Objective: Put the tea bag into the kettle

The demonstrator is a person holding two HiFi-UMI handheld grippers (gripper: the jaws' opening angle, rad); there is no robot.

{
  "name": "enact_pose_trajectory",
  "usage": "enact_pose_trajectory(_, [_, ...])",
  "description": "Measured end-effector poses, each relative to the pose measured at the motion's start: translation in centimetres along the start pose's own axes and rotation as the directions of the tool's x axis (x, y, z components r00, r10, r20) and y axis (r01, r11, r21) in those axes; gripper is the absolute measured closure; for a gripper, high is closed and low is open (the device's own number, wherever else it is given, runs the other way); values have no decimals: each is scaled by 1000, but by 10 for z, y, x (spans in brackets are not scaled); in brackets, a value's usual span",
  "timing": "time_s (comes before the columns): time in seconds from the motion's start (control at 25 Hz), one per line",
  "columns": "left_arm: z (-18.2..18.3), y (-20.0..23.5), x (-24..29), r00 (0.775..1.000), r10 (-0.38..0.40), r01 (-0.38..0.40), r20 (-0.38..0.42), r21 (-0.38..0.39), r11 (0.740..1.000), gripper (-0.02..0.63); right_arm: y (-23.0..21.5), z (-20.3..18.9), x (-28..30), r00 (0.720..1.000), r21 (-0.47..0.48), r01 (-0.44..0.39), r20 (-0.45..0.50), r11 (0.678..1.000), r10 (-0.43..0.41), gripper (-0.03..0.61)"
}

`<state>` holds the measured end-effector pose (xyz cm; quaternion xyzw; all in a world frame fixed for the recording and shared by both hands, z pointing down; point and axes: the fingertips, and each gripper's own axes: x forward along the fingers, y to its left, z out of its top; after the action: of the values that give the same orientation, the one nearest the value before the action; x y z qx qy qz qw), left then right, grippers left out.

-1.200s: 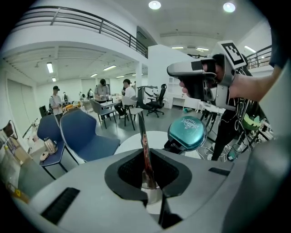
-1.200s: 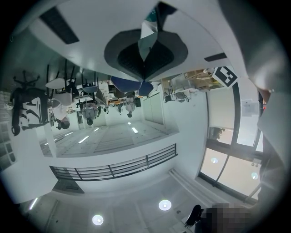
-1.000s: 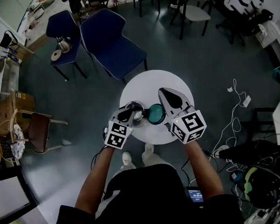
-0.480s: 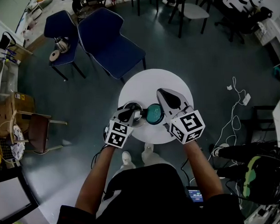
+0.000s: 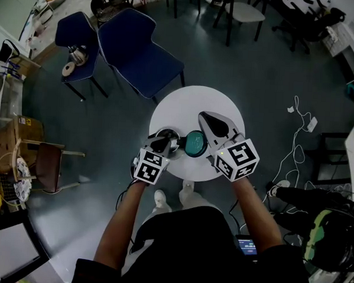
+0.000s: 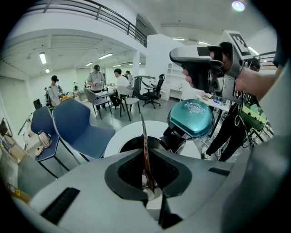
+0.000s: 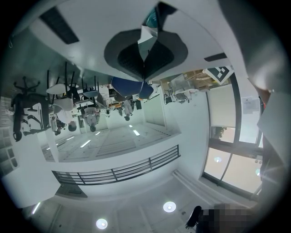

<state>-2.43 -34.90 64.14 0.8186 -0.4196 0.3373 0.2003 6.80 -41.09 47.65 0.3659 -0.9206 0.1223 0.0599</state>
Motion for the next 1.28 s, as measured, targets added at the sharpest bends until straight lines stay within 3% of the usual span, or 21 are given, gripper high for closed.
enact_pose_trajectory(0.24, [-3,2,7,1000,21,-21,1,38,999,577,-2,-7,1,1000,6,5,-7,1000,-5,560])
enact_pose_trajectory(0.64, [-10,3,14,994,84,-74,-72,135,988,577,-5,-14,1,1000,16,12,-15,1000,-11,560])
enact_pose_trajectory(0.84, [-13,6,15,989,87,-69,-123,144,987,577,-3,-15,3,1000,19,13,-15,1000,-13,560])
enact_pose_trajectory(1.12, [-18,9,18,983,127,-107,-134,145,984,575,-5,-21,5,1000,22,19,-25,1000,-18,560])
enact_pose_trajectory(1.28, [-16,8,18,987,112,-99,-112,109,989,525,-4,-22,5,999,25,23,-27,999,-23,560])
